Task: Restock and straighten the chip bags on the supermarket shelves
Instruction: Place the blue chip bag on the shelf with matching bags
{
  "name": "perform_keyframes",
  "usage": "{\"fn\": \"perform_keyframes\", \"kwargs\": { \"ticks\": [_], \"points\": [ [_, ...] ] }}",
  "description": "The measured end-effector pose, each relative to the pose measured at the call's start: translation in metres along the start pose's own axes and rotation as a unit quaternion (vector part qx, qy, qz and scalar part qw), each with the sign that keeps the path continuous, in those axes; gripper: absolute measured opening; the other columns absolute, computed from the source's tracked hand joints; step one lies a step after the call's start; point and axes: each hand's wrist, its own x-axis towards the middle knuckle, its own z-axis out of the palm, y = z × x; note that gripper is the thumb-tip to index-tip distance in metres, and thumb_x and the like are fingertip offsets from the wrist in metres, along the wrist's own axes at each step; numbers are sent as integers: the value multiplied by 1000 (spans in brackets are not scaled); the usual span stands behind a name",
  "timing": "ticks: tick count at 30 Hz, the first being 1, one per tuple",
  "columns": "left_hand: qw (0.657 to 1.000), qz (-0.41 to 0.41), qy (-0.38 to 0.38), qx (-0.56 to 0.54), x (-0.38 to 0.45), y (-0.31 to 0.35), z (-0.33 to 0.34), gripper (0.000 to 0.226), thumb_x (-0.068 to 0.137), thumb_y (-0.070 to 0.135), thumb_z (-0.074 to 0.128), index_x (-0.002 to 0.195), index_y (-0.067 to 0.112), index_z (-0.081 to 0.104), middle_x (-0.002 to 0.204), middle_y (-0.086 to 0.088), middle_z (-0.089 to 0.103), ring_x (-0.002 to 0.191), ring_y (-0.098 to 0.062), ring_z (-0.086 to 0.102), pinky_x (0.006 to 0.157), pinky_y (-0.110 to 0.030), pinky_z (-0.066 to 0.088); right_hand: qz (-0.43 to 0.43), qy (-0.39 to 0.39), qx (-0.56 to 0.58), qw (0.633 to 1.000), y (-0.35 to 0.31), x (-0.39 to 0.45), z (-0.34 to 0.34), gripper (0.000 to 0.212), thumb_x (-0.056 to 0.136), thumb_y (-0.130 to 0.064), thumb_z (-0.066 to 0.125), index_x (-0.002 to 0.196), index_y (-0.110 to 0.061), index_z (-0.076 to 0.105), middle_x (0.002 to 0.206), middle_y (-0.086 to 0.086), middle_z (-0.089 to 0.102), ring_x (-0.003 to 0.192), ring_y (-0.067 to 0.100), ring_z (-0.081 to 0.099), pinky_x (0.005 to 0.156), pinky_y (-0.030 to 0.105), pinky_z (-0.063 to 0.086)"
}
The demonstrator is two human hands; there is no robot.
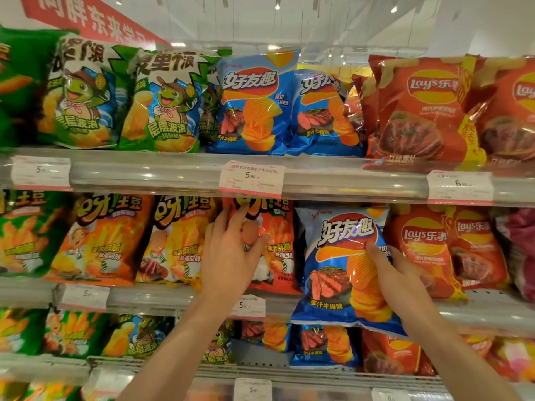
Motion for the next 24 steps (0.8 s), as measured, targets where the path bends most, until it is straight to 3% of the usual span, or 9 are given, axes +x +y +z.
{"fn": "perform_keyframes", "kwargs": {
  "ticks": [5, 8, 10, 12, 13, 16, 18, 21, 24],
  "points": [
    [1000, 6, 6, -25, -13, -5, -20, 65, 87, 42, 74, 146, 29, 49, 155, -4, 44, 138, -28, 42, 108, -51, 42, 0, -19, 1, 1000, 0, -1, 4, 69, 91, -68, 48, 148, -29, 42, 101, -20, 54, 100, 16, 52, 88, 38, 39],
    [999, -2, 15, -37, -24, -14, -35, 65, 88, 44, 73, 146, 32, 48, 156, -2, 43, 139, -26, 41, 110, -49, 43, 7, -37, -4, 999, -1, -3, 8, 73, 91, -69, 48, 150, -28, 40, 133, -4, 58, 122, 27, 55, 98, 43, 43],
    [999, 1, 19, -37, -31, -21, -46, 66, 87, 46, 73, 146, 33, 48, 156, -1, 42, 141, -23, 39, 111, -45, 41, -1, -37, -7, 999, -3, -3, 11, 67, 92, -67, 48, 146, -27, 44, 130, -4, 61, 111, 20, 60, 92, 41, 47],
    [999, 7, 22, -36, -38, -28, -55, 67, 86, 46, 74, 146, 33, 49, 157, 0, 41, 143, -20, 36, 111, -36, 36, -16, -29, -8, 999, -6, -4, 16, 59, 95, -62, 48, 141, -25, 49, 103, -12, 64, 86, 5, 57, 75, 31, 46],
    [999, 8, 24, -40, -41, -31, -60, 67, 85, 46, 74, 146, 33, 49, 157, 0, 41, 143, -19, 35, 110, -34, 34, -22, -28, -9, 999, -9, -5, 19, 59, 96, -62, 48, 141, -24, 49, 99, -14, 62, 83, 4, 56, 75, 32, 47],
    [999, 7, 27, -44, -50, -39, -75, 68, 84, 45, 74, 146, 34, 49, 157, -1, 42, 143, -21, 37, 109, -33, 35, -29, -43, 4, 999, -16, -6, 35, 70, 95, -65, 46, 151, -24, 39, 126, -6, 61, 105, 18, 60, 94, 39, 47],
    [998, 7, 30, -46, -54, -45, -85, 69, 83, 49, 72, 147, 33, 49, 157, 0, 41, 143, -20, 37, 108, -31, 35, -38, -41, 8, 998, -22, -7, 48, 74, 95, -66, 46, 154, -25, 33, 129, -7, 53, 109, 18, 57, 92, 36, 43],
    [997, 1, 30, -67, -58, -55, -99, 73, 80, 55, 66, 147, 32, 49, 158, 2, 40, 143, -18, 37, 109, -36, 41, -46, -38, 13, 998, -32, -8, 70, 69, 95, -65, 46, 151, -25, 39, 121, -1, 65, 97, 20, 66, 93, 47, 52],
    [997, 8, 40, -67, -61, -64, -111, 72, 80, 56, 66, 147, 35, 49, 157, 5, 39, 140, -10, 37, 102, -13, 34, -53, -13, -2, 998, -40, -4, 91, 67, 97, -63, 45, 151, -22, 39, 97, -12, 61, 78, 2, 55, 80, 37, 49]
  ]
}}
